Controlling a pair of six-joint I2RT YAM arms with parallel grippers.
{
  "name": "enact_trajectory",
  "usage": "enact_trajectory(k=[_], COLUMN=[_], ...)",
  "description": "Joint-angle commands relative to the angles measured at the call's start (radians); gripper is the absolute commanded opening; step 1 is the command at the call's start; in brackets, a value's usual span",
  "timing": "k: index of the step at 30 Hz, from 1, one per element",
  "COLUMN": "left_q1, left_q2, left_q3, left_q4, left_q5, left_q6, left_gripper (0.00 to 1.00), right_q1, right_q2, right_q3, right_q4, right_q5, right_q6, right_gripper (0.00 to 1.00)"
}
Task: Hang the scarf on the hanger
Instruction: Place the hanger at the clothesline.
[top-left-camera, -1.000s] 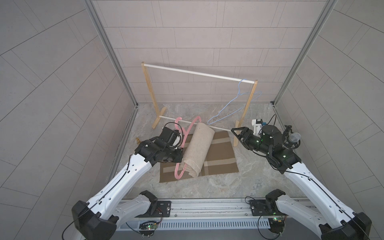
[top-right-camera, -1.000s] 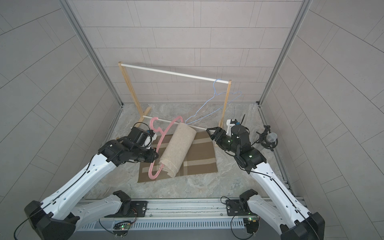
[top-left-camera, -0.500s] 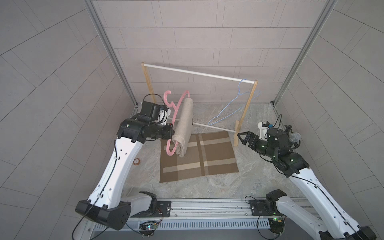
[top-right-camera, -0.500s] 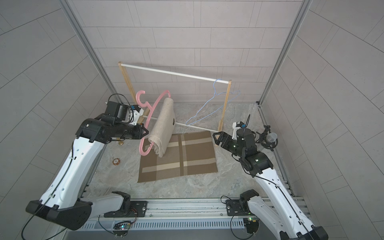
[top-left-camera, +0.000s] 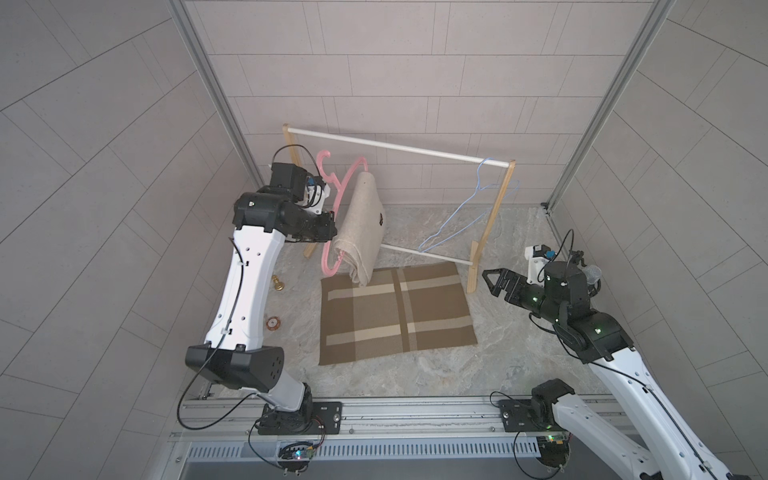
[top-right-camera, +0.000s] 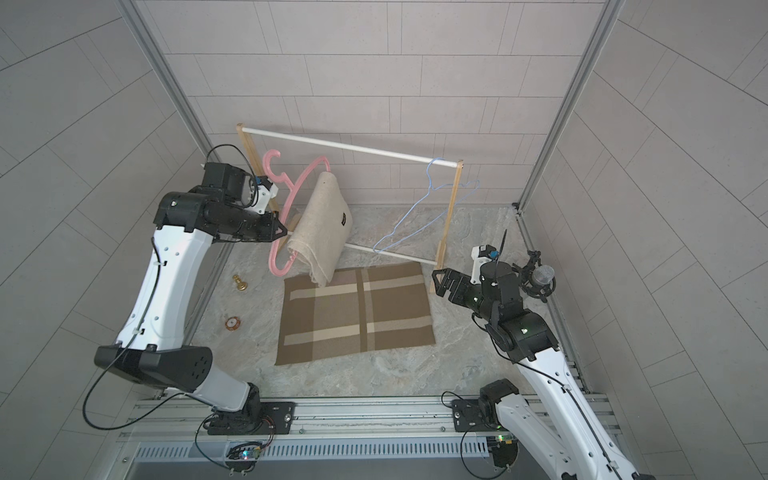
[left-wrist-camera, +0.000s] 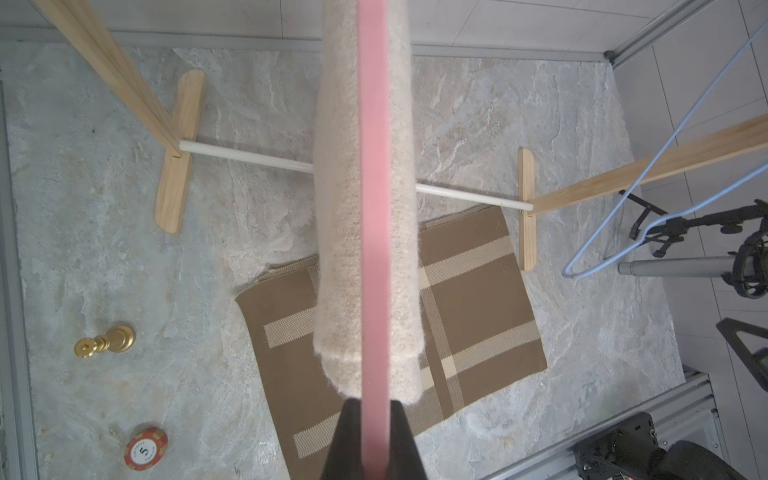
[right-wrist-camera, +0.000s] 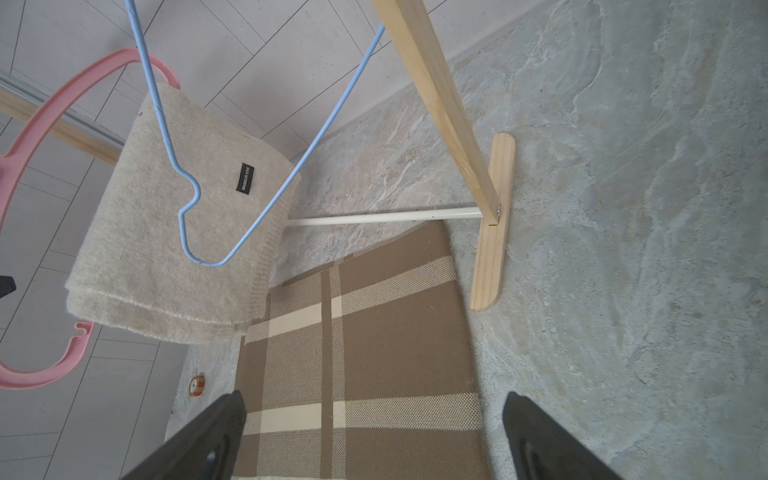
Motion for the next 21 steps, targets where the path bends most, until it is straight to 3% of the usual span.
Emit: enact_trajectory(k=[1,10,21], left_q1=[0.014,0.040,0.081], left_q2=[0.029,0.208,0.389], left_q3=[0.103,0.336,0.492], left_q4=[0.053,0.062,0.059], left_q5=[0.022,0.016,0.028], left_q6=[0.052,0.121,0.144], left_gripper=[0.00,0.00,0.00], right_q1=[-0.005,-0.010,-0.010], right_q2=[-0.015,-0.014,0.001], right_q3=[0.003,-0.016,-0.015], right_q4=[-0.027,-0.026,-0.021], right_q5=[0.011,0.001,-0.004], right_q6=[-0.034,-0.027,-0.017], right_gripper=[1.00,1.00,1.00])
